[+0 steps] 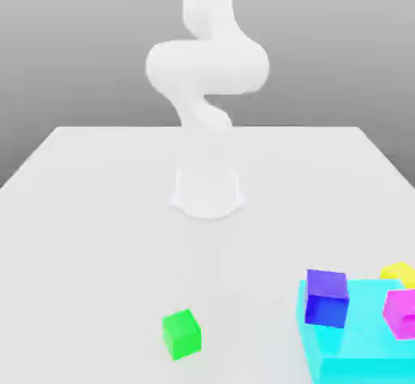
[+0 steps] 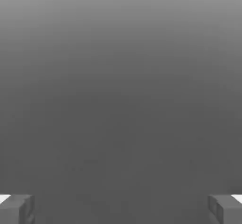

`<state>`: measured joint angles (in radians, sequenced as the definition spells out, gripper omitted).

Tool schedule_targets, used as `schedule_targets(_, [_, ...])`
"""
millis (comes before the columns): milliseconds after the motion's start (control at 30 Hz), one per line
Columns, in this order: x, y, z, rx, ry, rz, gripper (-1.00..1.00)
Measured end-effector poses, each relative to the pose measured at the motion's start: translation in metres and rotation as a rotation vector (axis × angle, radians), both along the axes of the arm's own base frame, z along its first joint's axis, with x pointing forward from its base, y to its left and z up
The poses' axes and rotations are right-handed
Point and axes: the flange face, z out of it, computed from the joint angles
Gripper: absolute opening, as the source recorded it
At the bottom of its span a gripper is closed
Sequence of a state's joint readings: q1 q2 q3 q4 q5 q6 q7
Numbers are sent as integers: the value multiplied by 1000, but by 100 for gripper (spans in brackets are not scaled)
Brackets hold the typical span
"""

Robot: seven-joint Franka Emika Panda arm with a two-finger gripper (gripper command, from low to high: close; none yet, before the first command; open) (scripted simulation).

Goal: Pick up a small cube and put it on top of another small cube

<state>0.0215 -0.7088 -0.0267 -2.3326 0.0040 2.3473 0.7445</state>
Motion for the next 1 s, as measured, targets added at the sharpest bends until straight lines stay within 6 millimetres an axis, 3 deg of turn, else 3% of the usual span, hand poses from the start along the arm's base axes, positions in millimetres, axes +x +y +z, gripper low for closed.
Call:
schedule_targets(200, [63,-9,-120,-41,184,102,0])
schedule_targets(400, [89,-16,-245,-81,360,200,0])
schedule_targets(567, [84,-22,-348,-116,507,281,0])
schedule_targets(767, [50,-33,-461,-160,682,377,0])
schedule_targets(967, [43,-35,-532,-169,709,393,0])
schedule_targets(1000, [42,-35,-539,-168,709,393,-100])
